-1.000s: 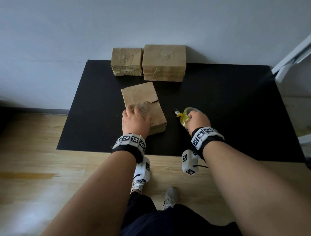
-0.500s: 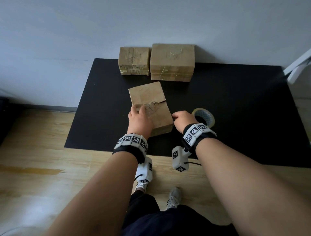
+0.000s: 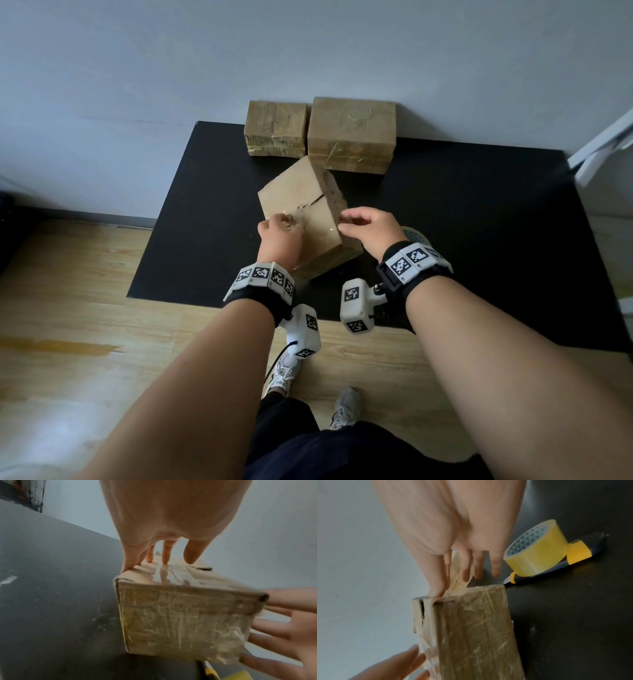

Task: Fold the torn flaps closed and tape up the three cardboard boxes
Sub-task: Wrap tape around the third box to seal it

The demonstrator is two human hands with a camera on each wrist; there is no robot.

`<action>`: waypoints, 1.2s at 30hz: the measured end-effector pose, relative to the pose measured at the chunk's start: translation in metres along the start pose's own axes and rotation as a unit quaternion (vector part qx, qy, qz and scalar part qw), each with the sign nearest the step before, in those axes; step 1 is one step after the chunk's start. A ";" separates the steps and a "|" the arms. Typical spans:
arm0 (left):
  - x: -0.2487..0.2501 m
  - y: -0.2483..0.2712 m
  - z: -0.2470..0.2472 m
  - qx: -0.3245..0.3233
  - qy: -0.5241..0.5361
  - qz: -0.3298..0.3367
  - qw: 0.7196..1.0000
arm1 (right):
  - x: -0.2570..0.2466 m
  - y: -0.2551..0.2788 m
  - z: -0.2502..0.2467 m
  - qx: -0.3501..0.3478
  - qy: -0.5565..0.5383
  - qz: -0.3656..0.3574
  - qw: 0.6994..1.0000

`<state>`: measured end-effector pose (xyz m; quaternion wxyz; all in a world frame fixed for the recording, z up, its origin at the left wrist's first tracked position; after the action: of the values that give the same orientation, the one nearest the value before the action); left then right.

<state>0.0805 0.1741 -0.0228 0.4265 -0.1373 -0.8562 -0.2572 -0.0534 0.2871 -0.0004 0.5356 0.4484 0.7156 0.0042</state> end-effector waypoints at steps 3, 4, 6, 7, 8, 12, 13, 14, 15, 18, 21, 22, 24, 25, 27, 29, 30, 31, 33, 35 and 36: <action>-0.003 0.000 -0.003 -0.003 0.012 -0.016 1.000 | -0.006 -0.002 0.007 -0.042 0.036 0.053 0.997; -0.003 0.001 -0.002 -0.021 0.014 -0.013 1.000 | -0.008 -0.002 0.012 -0.053 0.049 0.063 0.995; -0.003 0.004 0.000 -0.056 0.023 -0.002 0.998 | -0.007 -0.004 0.022 -0.066 0.062 0.055 0.994; -0.003 0.006 0.001 -0.068 0.022 0.000 0.997 | -0.006 -0.005 0.025 -0.064 0.059 0.048 0.995; -0.003 0.007 0.002 -0.077 0.016 -0.001 0.997 | -0.005 -0.004 0.026 -0.060 0.053 0.044 0.996; -0.007 0.011 0.004 -0.074 0.083 -0.042 0.993 | -0.002 -0.001 0.020 -0.042 0.035 0.045 0.997; -0.013 0.007 0.006 -0.067 0.089 -0.046 0.993 | 0.000 0.000 0.020 -0.037 0.031 0.045 0.998; -0.018 0.003 0.008 -0.059 0.080 -0.044 0.994 | 0.000 0.000 0.020 -0.029 0.029 0.044 0.998; -0.022 0.000 0.008 -0.053 0.062 -0.040 0.996 | 0.001 0.000 0.021 -0.019 0.031 0.044 0.998; -0.010 0.005 -0.002 -0.055 0.026 -0.010 0.998 | 0.001 -0.003 0.028 0.001 0.052 0.038 0.998; -0.008 0.005 -0.007 -0.052 0.038 -0.002 0.998 | -0.001 -0.008 0.035 0.012 0.060 0.049 0.997; -0.008 0.004 -0.008 -0.045 0.049 -0.005 0.998 | -0.003 -0.009 0.037 0.019 0.065 0.054 0.996; -0.011 0.000 -0.008 -0.042 0.063 -0.016 0.997 | -0.006 -0.012 0.040 0.036 0.080 0.057 0.994; -0.012 -0.002 -0.008 -0.044 0.068 -0.020 0.997 | -0.006 -0.013 0.040 0.043 0.087 0.056 0.994; -0.013 -0.005 -0.010 -0.046 0.070 -0.022 0.996 | -0.007 -0.015 0.042 0.048 0.094 0.055 0.993; -0.014 -0.009 -0.010 -0.047 0.073 -0.027 0.996 | -0.008 -0.016 0.043 0.054 0.102 0.054 0.992; -0.014 -0.012 -0.009 -0.048 0.071 -0.029 0.996 | -0.008 -0.016 0.043 0.057 0.106 0.054 0.991; -0.014 -0.014 -0.008 -0.047 0.066 -0.030 0.996 | -0.009 -0.017 0.043 0.058 0.111 0.055 0.991; -0.013 -0.015 -0.006 -0.044 0.049 -0.026 0.997 | -0.010 -0.016 0.044 0.059 0.118 0.057 0.990; -0.013 -0.015 -0.004 -0.043 0.024 -0.025 0.998 | -0.010 -0.017 0.044 0.059 0.124 0.056 0.989; -0.012 -0.016 -0.003 -0.046 0.007 -0.024 0.999 | -0.011 -0.018 0.045 0.058 0.126 0.059 0.989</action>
<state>0.0826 0.1591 -0.0359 0.4193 -0.1340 -0.8435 -0.3079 -0.0301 0.2486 -0.0199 0.4131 0.5159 0.7487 0.0502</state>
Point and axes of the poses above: each hand's wrist, its own y-axis away from the middle knuckle, its own z-axis out of the palm, x = y × z, the point moved 1 cm from there along -y, towards the middle knuckle, and after that the axes turned 11 degrees about z, right-handed, at the moved point
